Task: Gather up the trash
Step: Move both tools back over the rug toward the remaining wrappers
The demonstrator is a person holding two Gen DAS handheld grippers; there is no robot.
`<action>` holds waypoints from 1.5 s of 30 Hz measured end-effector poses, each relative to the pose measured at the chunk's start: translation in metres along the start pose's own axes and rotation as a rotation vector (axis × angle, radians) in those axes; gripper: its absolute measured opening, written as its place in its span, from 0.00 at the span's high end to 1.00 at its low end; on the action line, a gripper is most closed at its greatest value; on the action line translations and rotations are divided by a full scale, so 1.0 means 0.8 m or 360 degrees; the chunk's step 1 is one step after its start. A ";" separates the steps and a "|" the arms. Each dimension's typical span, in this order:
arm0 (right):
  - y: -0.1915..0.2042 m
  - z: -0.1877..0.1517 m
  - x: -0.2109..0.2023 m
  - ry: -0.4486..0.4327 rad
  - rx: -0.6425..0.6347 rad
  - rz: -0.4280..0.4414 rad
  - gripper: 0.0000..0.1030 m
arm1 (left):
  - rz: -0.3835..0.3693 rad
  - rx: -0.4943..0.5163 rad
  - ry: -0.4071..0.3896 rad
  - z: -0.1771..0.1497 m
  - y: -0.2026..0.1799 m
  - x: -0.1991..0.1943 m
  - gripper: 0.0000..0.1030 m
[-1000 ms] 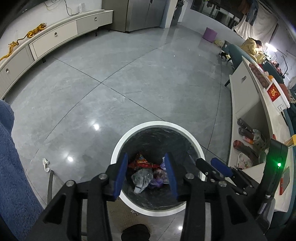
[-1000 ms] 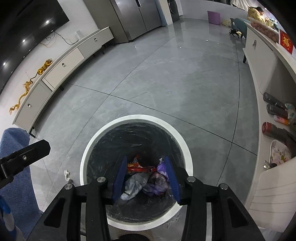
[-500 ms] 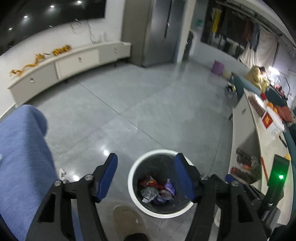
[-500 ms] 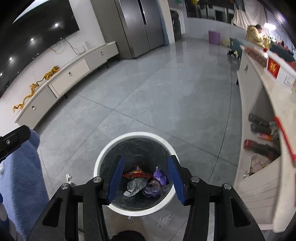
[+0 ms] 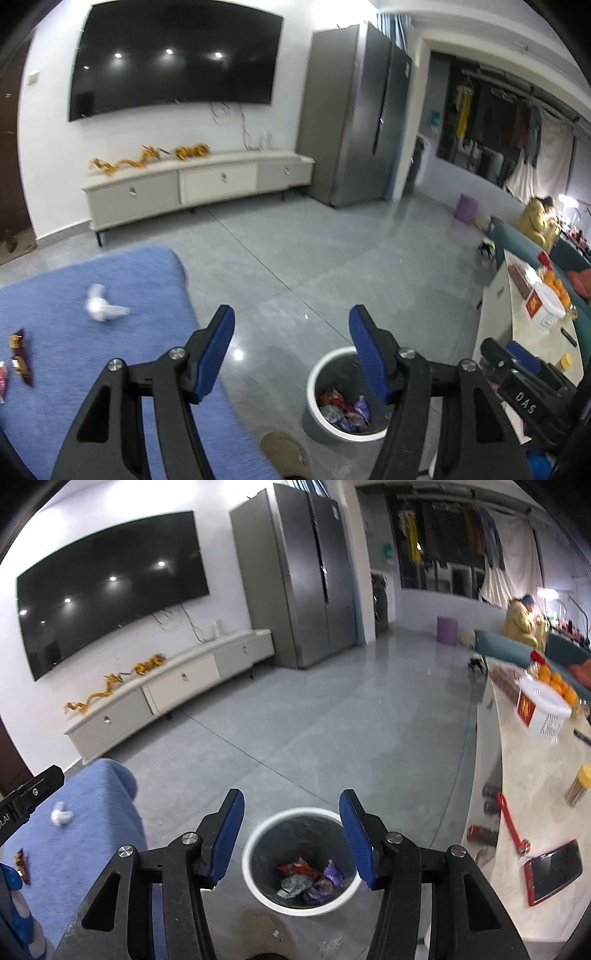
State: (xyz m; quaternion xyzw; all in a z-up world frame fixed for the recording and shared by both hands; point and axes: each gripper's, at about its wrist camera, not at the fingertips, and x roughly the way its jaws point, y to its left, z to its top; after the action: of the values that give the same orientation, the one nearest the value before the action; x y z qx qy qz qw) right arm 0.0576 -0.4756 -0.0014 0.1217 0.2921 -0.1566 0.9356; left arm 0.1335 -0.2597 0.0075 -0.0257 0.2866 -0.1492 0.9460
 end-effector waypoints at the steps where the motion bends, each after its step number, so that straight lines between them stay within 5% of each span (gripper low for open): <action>1: 0.006 0.002 -0.008 -0.0021 -0.0015 0.0015 0.50 | 0.0013 -0.0014 -0.0028 0.002 0.009 -0.013 0.39; 23: 0.121 -0.009 -0.139 -0.0322 -0.0269 0.0293 0.47 | 0.0390 -0.0171 -0.0412 -0.024 0.128 -0.217 0.33; 45: 0.160 -0.017 -0.176 -0.0390 -0.0357 0.0381 0.44 | 0.0439 -0.0191 -0.0490 -0.037 0.150 -0.268 0.32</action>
State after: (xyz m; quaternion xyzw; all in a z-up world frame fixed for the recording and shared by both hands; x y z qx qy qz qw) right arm -0.0127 -0.3224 0.0875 0.0307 0.1750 -0.0244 0.9838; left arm -0.0204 -0.0807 0.0818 -0.0650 0.1480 0.0046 0.9868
